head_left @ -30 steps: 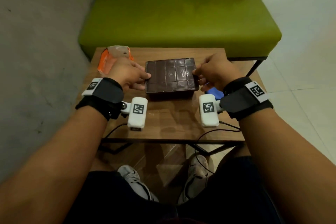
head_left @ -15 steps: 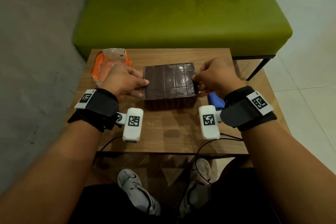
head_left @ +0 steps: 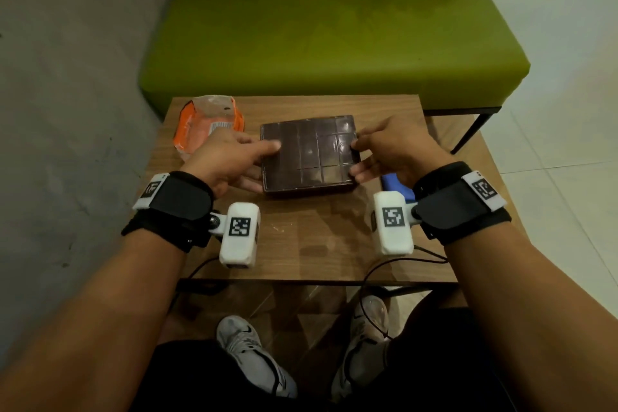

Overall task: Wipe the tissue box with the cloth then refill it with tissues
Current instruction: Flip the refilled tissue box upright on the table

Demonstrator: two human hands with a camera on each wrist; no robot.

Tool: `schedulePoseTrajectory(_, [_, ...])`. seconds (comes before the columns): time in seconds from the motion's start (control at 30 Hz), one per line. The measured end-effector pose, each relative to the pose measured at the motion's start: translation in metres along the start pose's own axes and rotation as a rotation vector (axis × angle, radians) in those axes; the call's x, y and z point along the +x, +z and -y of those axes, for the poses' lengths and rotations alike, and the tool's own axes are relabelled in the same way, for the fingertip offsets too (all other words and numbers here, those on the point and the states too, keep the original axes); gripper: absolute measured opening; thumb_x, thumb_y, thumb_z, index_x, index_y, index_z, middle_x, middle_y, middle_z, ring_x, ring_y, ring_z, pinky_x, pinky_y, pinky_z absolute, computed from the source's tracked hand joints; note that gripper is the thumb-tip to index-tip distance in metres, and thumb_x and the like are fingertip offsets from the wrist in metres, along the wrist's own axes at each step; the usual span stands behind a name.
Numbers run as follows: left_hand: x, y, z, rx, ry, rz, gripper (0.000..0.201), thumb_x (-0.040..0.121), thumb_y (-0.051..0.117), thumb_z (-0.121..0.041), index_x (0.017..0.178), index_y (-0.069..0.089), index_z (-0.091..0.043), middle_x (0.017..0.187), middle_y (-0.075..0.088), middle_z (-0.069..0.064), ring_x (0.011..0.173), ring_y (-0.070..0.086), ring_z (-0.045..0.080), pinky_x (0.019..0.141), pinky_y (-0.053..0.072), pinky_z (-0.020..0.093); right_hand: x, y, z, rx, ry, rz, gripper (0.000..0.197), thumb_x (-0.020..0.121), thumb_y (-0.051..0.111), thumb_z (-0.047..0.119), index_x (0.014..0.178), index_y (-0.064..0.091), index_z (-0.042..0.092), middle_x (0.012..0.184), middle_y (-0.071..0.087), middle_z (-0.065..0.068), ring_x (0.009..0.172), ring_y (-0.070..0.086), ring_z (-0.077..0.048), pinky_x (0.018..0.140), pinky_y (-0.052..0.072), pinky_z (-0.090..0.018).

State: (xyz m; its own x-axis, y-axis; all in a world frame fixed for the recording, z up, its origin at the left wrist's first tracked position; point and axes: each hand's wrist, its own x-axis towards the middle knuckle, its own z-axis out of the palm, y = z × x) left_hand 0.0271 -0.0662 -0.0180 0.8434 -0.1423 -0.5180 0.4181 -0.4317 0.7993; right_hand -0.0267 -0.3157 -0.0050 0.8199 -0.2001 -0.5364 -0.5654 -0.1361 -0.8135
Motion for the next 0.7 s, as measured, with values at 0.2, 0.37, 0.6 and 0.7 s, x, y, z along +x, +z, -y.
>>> schedulePoseTrajectory(0.2, [0.002,0.013,0.028,-0.174,0.300,-0.257,0.056,0.085,0.082,-0.060,0.084,0.050,-0.015,0.093,0.062,0.007,0.104,0.074,0.027,0.084,0.067,0.050,-0.012,0.011,-0.008,0.254,-0.202,-0.093,0.046,0.098,0.075,0.041,0.109,0.075,-0.003,0.115,0.077,-0.018,0.087,0.080,-0.030,0.085,0.067,-0.049])
schedulePoseTrajectory(0.37, [0.013,0.023,0.064,-0.217,0.378,-0.264,0.047,0.085,0.091,-0.015,0.111,0.051,-0.016,0.126,0.070,0.009,0.110,0.075,0.016,0.093,0.064,0.037,-0.004,0.028,-0.037,0.235,-0.180,-0.093,0.039,0.094,0.079,0.041,0.090,0.048,0.018,0.102,0.069,-0.020,0.104,0.075,-0.034,0.094,0.062,-0.057])
schedulePoseTrajectory(0.6, [0.021,0.011,0.083,-0.085,0.412,-0.079,0.078,0.080,0.090,0.001,0.133,0.053,-0.042,0.140,0.060,0.000,0.129,0.065,0.014,0.106,0.058,0.036,0.003,0.025,-0.066,0.070,-0.208,-0.055,0.048,0.091,0.080,0.003,0.131,0.057,0.017,0.118,0.069,-0.005,0.096,0.076,-0.021,0.069,0.066,-0.031])
schedulePoseTrajectory(0.7, [0.022,0.010,0.083,0.014,0.409,-0.067,0.078,0.079,0.089,0.004,0.134,0.049,-0.034,0.139,0.061,-0.002,0.129,0.062,0.010,0.110,0.056,0.040,0.007,0.027,-0.071,-0.084,-0.226,-0.068,0.052,0.087,0.080,0.000,0.129,0.057,0.022,0.107,0.073,-0.007,0.085,0.077,-0.025,0.071,0.067,-0.046])
